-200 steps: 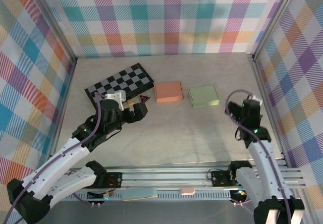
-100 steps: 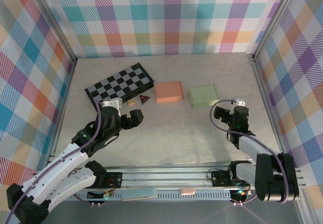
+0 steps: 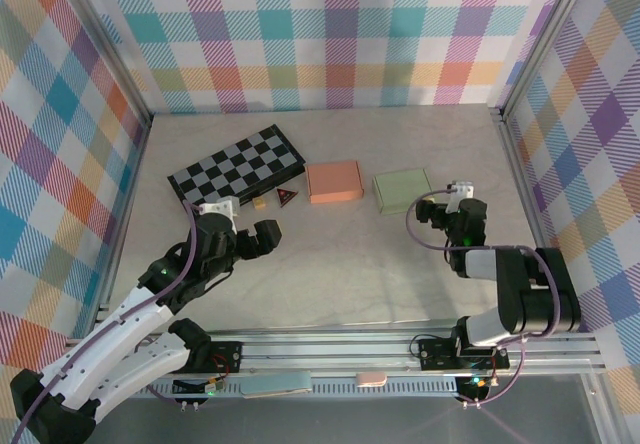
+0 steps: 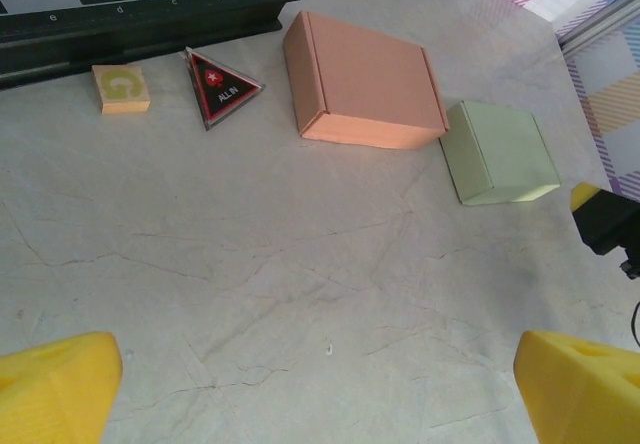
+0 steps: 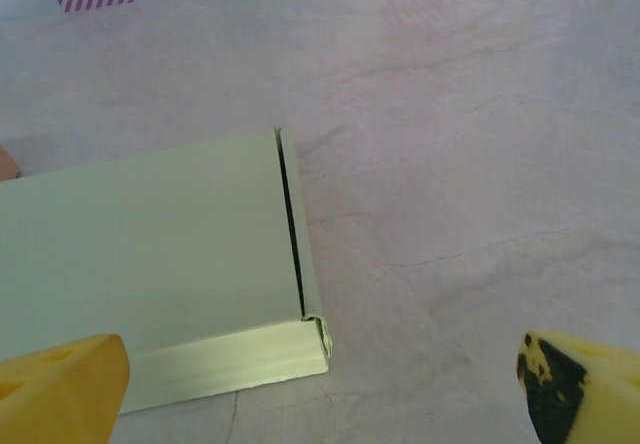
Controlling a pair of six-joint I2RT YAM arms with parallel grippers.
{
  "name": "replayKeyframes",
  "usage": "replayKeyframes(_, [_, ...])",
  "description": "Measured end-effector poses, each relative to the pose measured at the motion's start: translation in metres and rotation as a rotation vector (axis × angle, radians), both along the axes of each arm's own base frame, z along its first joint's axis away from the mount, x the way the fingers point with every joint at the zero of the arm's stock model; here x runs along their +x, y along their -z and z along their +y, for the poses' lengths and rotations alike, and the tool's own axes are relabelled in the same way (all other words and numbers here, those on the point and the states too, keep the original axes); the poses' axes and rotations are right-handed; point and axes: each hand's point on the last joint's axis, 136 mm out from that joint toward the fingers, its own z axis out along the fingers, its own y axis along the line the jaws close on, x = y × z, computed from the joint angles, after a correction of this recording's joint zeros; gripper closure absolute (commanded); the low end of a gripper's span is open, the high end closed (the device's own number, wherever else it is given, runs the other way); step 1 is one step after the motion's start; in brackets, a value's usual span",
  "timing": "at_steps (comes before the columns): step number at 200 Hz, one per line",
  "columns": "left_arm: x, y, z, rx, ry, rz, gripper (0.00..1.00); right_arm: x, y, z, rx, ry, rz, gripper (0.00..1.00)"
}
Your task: Fold the paper box
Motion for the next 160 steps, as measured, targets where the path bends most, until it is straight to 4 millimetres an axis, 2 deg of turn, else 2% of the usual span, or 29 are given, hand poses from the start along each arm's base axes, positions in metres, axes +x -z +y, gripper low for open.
replayKeyframes(29, [-0.002, 0.004, 0.002, 0.012, 0.0, 0.016, 0.0, 0.001, 0.011, 0.001, -0.004, -0.005, 0.021, 0.01])
replayKeyframes(84, [-0.002, 0.003, 0.002, 0.011, 0.0, 0.014, 0.0, 0.015, -0.006, -0.002, -0.013, 0.011, -0.02, 0.01])
replayKeyframes(110, [0.003, 0.001, 0.006, 0.043, -0.026, 0.012, 0.0, 0.015, -0.006, -0.003, -0.015, 0.015, -0.021, 0.01])
replayKeyframes(130, [0.021, -0.01, 0.031, 0.162, -0.173, -0.01, 0.0, 0.015, -0.006, -0.003, -0.015, 0.016, -0.018, 0.01])
replayKeyframes(144, [0.042, -0.025, 0.061, 0.269, -0.334, -0.052, 0.0, 0.015, -0.006, -0.004, -0.015, 0.017, -0.018, 0.01])
replayKeyframes(160, [0.062, -0.03, 0.09, 0.41, -0.452, -0.09, 0.0, 0.015, -0.006, -0.004, -0.016, 0.018, -0.018, 0.01])
